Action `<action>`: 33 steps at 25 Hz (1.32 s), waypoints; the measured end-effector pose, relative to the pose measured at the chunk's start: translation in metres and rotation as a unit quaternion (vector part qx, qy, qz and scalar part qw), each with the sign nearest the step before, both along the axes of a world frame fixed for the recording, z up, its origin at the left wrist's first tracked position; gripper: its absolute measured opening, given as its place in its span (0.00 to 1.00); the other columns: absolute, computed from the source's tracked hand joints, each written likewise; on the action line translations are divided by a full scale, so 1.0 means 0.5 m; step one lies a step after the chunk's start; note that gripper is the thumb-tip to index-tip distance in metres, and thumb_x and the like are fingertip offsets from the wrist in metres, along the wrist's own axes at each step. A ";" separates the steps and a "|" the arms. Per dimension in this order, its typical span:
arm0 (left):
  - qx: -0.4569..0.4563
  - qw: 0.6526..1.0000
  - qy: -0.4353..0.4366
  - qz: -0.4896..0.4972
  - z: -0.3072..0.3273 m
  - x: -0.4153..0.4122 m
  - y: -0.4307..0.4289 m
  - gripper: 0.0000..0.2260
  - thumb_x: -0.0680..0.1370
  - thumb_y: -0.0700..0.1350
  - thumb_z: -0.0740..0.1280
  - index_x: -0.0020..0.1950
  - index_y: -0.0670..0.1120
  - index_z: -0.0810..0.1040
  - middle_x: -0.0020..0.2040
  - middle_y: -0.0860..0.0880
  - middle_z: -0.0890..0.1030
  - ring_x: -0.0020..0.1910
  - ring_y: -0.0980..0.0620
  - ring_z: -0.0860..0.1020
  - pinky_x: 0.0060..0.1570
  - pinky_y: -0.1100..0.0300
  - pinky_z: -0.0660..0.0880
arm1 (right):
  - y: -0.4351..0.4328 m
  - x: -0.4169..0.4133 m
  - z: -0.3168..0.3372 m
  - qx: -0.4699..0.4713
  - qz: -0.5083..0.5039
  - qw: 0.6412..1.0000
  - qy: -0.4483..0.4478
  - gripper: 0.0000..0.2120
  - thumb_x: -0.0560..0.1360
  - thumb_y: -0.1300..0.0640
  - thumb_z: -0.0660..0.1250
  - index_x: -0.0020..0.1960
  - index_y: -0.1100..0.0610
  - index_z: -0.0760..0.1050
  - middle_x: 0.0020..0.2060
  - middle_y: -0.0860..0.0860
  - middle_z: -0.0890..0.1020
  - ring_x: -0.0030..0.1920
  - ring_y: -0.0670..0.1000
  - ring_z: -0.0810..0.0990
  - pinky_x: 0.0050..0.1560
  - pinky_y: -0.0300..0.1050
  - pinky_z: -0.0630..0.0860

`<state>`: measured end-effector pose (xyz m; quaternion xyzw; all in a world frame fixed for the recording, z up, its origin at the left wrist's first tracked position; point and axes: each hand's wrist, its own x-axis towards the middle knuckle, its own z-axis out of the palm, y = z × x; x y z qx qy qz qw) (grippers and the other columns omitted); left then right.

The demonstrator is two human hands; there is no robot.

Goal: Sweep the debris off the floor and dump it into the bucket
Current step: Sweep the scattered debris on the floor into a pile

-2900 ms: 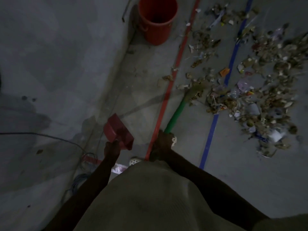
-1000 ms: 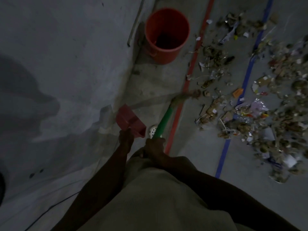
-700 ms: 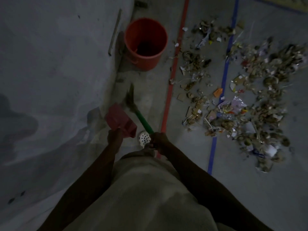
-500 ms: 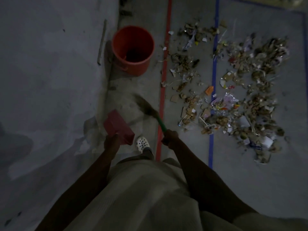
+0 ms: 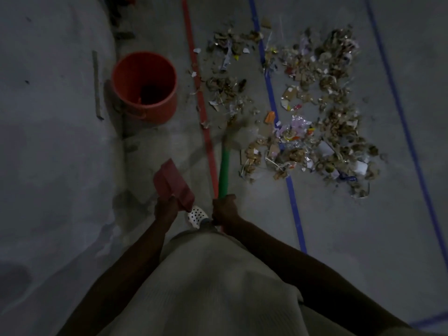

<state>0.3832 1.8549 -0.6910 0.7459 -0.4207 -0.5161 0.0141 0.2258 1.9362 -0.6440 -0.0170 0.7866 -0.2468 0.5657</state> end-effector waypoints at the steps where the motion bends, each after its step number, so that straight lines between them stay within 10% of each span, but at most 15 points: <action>1: 0.005 1.000 0.004 -0.013 0.001 -0.022 -0.003 0.22 0.83 0.50 0.60 0.70 0.37 0.72 0.66 0.36 0.77 0.63 0.38 0.76 0.64 0.45 0.72 | 0.013 -0.017 0.000 0.012 0.011 1.000 0.010 0.08 0.80 0.55 0.62 0.58 0.52 0.66 0.45 0.54 0.75 0.43 0.55 0.77 0.49 0.56 0.78; 6: 0.024 0.997 -0.017 -0.073 0.001 -0.107 -0.005 0.24 0.82 0.54 0.60 0.69 0.35 0.71 0.64 0.36 0.77 0.62 0.38 0.76 0.63 0.45 0.73 | 0.082 -0.133 0.004 0.072 -0.054 0.995 -0.044 0.08 0.81 0.59 0.65 0.51 0.65 0.76 0.36 0.59 0.76 0.30 0.55 0.76 0.35 0.48 0.76; 11: 0.018 0.994 -0.026 -0.100 -0.003 -0.148 -0.001 0.25 0.81 0.54 0.61 0.67 0.33 0.72 0.62 0.35 0.78 0.60 0.37 0.77 0.61 0.45 0.74 | 0.161 -0.245 -0.025 0.095 -0.118 0.988 0.036 0.11 0.84 0.59 0.59 0.62 0.64 0.74 0.59 0.65 0.77 0.58 0.61 0.79 0.63 0.56 0.77; 17: 0.011 0.996 -0.046 -0.078 -0.005 -0.192 0.032 0.24 0.82 0.51 0.61 0.68 0.33 0.72 0.64 0.33 0.77 0.62 0.36 0.76 0.62 0.43 0.73 | 0.171 -0.343 -0.021 0.142 -0.142 0.970 0.140 0.23 0.83 0.54 0.63 0.73 0.64 0.63 0.64 0.63 0.77 0.60 0.64 0.80 0.56 0.55 0.79; 29: 0.028 0.982 -0.090 -0.166 -0.004 -0.523 0.077 0.24 0.83 0.51 0.61 0.65 0.30 0.73 0.63 0.31 0.77 0.63 0.35 0.76 0.63 0.45 0.72 | 0.281 -0.555 -0.033 0.059 0.135 0.984 0.097 0.20 0.83 0.52 0.62 0.72 0.59 0.67 0.61 0.59 0.79 0.58 0.58 0.80 0.61 0.54 0.79; 33: 0.037 0.975 -0.096 -0.197 -0.005 -0.595 0.100 0.25 0.82 0.53 0.61 0.63 0.30 0.75 0.62 0.31 0.77 0.62 0.35 0.76 0.63 0.44 0.72 | 0.316 -0.673 -0.056 0.122 0.078 0.989 0.038 0.17 0.82 0.53 0.64 0.66 0.63 0.73 0.59 0.59 0.80 0.59 0.57 0.81 0.61 0.51 0.79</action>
